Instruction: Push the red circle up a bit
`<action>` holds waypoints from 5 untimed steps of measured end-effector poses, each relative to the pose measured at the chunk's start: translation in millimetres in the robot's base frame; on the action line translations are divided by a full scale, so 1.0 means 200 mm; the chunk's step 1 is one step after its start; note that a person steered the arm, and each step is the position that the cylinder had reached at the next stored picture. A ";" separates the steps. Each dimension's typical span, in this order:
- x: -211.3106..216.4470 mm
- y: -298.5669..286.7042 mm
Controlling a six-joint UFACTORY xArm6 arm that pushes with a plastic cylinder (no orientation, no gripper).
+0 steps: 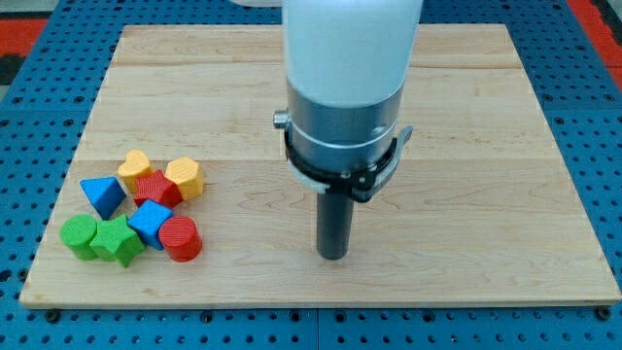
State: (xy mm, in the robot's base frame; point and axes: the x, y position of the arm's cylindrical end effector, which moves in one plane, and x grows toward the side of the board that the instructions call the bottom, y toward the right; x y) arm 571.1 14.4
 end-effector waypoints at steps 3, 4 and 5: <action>0.19 -0.26; 0.24 -0.48; 0.16 -0.79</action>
